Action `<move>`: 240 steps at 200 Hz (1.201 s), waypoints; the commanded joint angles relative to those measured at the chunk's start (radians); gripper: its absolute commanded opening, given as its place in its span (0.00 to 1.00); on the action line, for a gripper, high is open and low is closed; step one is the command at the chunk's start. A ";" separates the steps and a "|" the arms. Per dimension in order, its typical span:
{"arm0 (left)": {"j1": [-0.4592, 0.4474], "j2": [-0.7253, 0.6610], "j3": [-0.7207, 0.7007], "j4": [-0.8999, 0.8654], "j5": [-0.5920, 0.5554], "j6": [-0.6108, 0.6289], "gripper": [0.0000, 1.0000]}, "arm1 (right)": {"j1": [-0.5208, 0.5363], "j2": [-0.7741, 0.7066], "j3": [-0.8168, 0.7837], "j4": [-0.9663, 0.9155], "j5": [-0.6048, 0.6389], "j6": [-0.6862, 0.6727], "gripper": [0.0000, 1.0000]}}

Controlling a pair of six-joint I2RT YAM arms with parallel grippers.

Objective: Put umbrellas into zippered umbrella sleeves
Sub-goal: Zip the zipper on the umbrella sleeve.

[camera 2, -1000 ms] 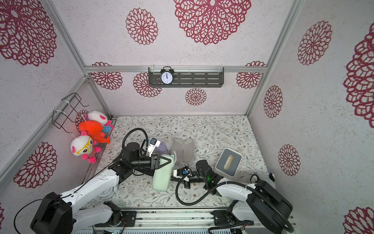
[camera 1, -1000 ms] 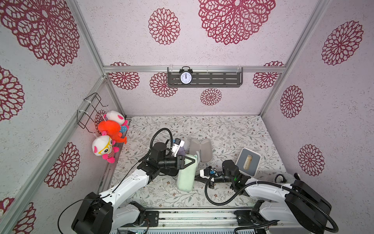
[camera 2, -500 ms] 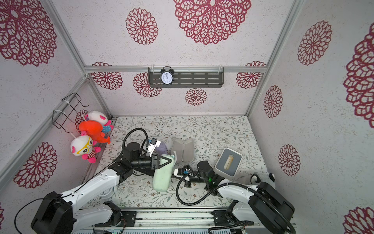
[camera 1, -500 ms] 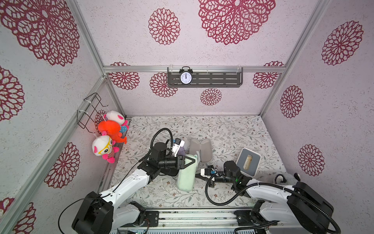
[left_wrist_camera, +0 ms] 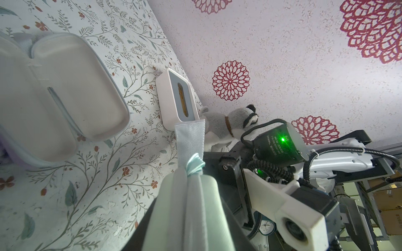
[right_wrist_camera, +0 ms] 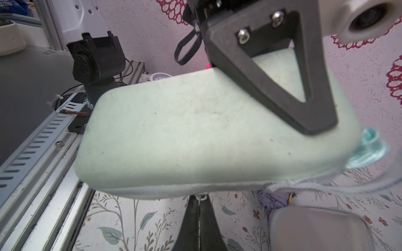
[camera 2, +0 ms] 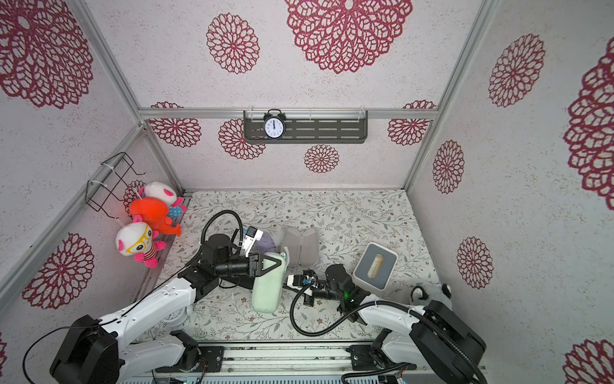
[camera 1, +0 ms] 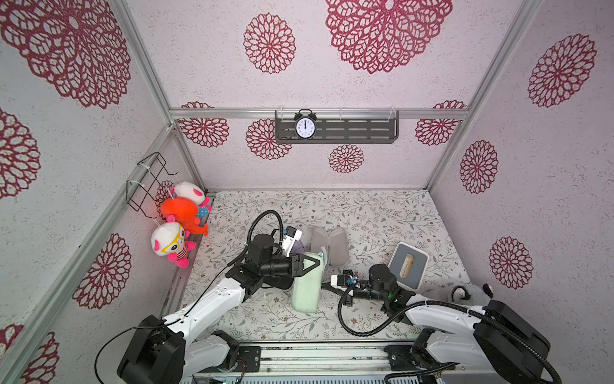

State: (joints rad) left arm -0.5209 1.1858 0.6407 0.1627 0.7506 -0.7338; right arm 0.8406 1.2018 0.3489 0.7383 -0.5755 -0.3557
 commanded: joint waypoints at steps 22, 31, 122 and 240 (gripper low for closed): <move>0.030 0.006 0.041 0.116 -0.020 -0.038 0.00 | 0.058 -0.059 -0.041 -0.043 -0.029 -0.012 0.00; 0.030 0.017 0.048 0.111 -0.017 -0.037 0.00 | 0.064 -0.065 -0.046 -0.048 -0.027 -0.014 0.00; 0.039 0.064 0.075 0.118 -0.070 -0.052 0.00 | 0.154 -0.061 -0.110 0.042 0.012 0.053 0.00; 0.039 -0.012 0.003 0.139 -0.308 -0.064 0.00 | 0.248 0.000 -0.090 0.204 0.171 0.246 0.00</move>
State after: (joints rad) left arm -0.4999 1.2251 0.6613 0.1955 0.6224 -0.8158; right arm 1.0500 1.1885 0.2314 0.8574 -0.3611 -0.1883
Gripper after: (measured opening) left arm 0.387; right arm 0.052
